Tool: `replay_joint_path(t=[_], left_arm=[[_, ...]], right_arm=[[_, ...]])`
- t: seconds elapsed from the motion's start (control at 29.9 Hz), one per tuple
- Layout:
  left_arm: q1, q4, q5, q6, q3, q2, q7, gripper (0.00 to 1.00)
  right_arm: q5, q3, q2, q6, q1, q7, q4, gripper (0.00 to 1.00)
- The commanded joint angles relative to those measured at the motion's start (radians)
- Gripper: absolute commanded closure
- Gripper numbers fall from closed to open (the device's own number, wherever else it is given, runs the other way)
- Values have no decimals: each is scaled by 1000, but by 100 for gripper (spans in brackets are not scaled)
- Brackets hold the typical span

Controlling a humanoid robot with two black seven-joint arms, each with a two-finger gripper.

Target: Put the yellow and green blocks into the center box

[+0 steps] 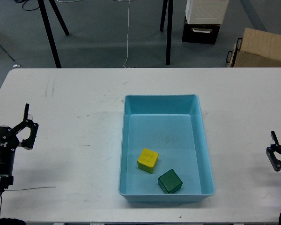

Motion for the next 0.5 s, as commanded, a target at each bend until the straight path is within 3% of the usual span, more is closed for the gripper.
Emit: replay_joint_path(t=[0.0, 0.17, 0.47], left_arm=[[46, 0, -1, -19, 12, -28, -2, 0], [113, 0, 0, -19, 85, -28, 0, 0], [153, 1, 0, -19, 104, -25, 2, 0]], right_arm=[[0, 0, 7, 0, -57, -1, 60, 0], [-13, -29, 24, 0, -183, -2, 182, 0], [-87, -87, 33, 0, -227, -2, 216, 0]])
